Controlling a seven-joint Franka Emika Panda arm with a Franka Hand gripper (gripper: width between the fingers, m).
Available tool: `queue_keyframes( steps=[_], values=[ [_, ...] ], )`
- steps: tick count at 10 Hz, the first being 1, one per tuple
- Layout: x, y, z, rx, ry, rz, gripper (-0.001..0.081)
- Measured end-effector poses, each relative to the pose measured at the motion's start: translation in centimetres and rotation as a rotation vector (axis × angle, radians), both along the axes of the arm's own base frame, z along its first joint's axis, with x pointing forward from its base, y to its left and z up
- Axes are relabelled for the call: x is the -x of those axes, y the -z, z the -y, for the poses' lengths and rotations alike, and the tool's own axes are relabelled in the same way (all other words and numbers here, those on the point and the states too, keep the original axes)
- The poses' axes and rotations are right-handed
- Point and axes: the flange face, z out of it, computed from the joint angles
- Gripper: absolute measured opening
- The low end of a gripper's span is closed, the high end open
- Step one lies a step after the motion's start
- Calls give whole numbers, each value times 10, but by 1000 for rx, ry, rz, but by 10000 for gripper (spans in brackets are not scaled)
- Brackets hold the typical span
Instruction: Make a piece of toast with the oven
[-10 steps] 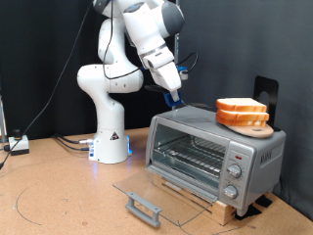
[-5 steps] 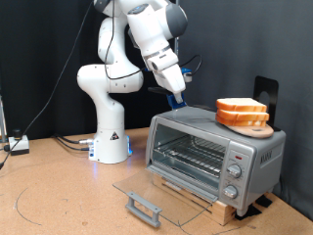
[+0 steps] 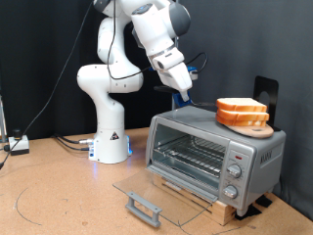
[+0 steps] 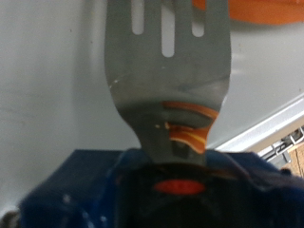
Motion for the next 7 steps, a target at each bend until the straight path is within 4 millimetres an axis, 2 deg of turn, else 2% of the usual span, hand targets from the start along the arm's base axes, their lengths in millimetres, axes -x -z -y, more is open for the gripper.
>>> queue_keyframes(
  steps=[7],
  values=[
    [-6,-11,1,23,18,75,457]
  ],
)
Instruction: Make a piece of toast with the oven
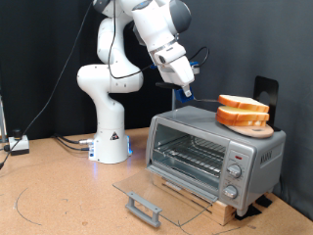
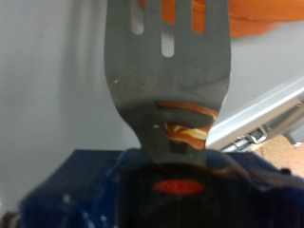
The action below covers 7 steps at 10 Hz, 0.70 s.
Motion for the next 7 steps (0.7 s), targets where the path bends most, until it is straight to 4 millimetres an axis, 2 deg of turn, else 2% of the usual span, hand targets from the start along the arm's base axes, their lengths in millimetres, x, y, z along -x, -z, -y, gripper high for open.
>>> queue_keyframes(
  steps=[7],
  values=[
    [-19,6,-14,30,64,24,457]
  ],
)
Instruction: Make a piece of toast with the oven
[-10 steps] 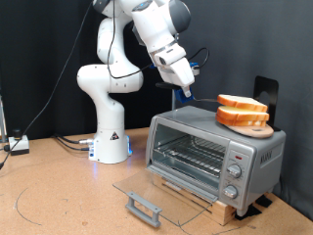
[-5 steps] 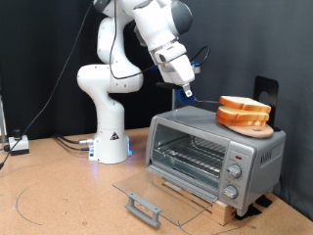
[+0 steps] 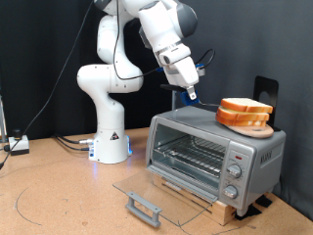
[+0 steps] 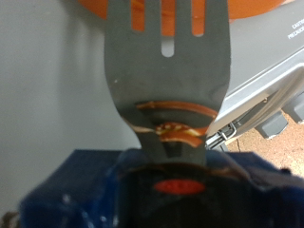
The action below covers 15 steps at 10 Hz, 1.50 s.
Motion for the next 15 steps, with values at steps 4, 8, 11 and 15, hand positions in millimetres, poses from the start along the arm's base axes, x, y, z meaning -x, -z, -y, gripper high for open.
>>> queue_keyframes(
  steps=[4,8,11,15],
  values=[
    [-17,5,-22,-16,29,8,457],
    [-29,7,-46,-34,24,4,457],
    [-34,13,-60,-52,40,10,457],
    [-35,20,-62,-128,62,72,457]
  ],
)
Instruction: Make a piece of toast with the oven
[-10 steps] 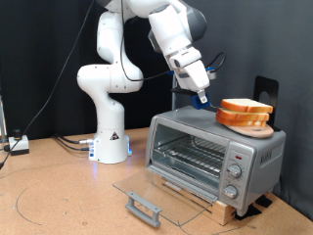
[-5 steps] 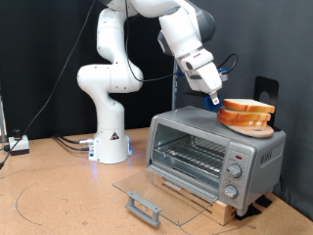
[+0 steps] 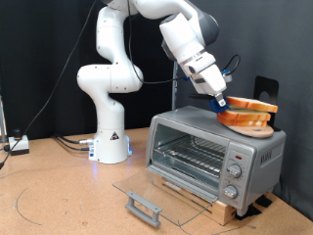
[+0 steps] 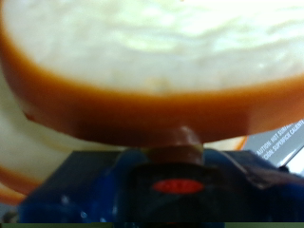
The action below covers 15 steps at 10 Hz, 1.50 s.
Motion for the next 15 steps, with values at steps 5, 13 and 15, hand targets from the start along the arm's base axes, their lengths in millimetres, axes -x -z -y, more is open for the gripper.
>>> queue_keyframes(
  steps=[5,13,15],
  values=[
    [9,-5,12,-92,-5,-17,457],
    [41,-40,88,-141,-15,-85,457],
    [40,-39,90,-132,-13,-66,457]
  ],
)
